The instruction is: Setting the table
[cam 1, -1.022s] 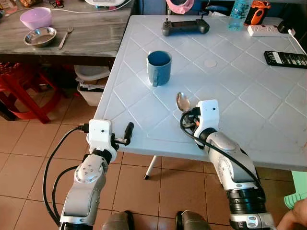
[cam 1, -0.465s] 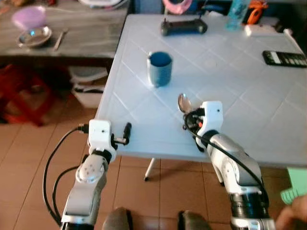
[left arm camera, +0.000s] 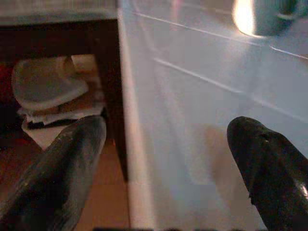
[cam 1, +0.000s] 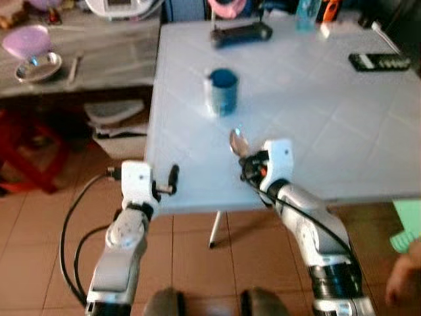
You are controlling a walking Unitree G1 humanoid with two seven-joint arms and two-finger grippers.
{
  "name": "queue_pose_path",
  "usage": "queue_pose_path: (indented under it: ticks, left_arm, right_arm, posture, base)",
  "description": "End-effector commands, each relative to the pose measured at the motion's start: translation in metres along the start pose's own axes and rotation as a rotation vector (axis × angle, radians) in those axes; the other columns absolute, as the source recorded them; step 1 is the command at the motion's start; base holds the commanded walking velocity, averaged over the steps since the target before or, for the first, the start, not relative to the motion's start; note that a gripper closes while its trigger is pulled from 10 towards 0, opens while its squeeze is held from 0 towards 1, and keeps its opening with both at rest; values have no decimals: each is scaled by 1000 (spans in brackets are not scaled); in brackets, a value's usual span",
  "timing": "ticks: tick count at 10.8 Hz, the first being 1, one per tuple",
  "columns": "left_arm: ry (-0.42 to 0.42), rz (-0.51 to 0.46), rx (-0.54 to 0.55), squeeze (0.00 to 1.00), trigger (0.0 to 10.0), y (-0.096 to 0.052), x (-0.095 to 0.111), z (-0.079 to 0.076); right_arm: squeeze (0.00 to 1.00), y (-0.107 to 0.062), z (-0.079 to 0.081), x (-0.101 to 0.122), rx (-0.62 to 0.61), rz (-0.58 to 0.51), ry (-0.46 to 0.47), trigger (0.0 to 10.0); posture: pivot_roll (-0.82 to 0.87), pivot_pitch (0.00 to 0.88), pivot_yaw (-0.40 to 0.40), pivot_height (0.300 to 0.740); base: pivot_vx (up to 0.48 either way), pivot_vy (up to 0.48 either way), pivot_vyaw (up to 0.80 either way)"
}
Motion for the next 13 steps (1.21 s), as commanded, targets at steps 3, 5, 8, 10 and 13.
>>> queue_pose_path:
  ticks: [3, 5, 8, 10, 13]
  left_arm:
    - [24, -7, 61, 0, 10000, -2, -3, 14]
    - [19, -26, 71, 0, 10000, -2, -1, 16]
    - [43, -55, 81, 0, 10000, 2, 4, 17]
    - [53, -78, 76, 0, 10000, 4, 8, 17]
    - [67, -105, 61, 0, 10000, 6, 13, 12]
  right_arm:
    - [0, 5, 11, -2, 30, -36, -37, 0]
    - [0, 3, 3, 7, -10, -107, -32, 0]
    - [0, 3, -1, 24, -34, -201, -49, 0]
    - [0, 3, -4, 31, -57, -244, -48, 0]
    - [0, 1, -16, 43, -109, -290, -73, 0]
  posture:
    - [-4, 109, 51, 740]
    - [-9, 106, 48, 740]
    - [-18, 100, 43, 740]
    - [-19, 97, 49, 740]
    - [-33, 94, 57, 740]
  base:
    - [0, 475, 0]
    - [0, 437, 0]
    - [276, 391, 0]
    - [379, 171, 0]
    - [450, 0, 0]
Point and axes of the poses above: a point about 5 cm out from each wrist's last joint towards the gripper, its own y axis pointing out of the wrist towards the gripper, its own x axis along the axis of the wrist's last joint, z = x × y, the point moved 3 cm from there along y, pointing out of the wrist towards the gripper, and after that the axes turned 3 degrees about y, right-handed, at the moved point
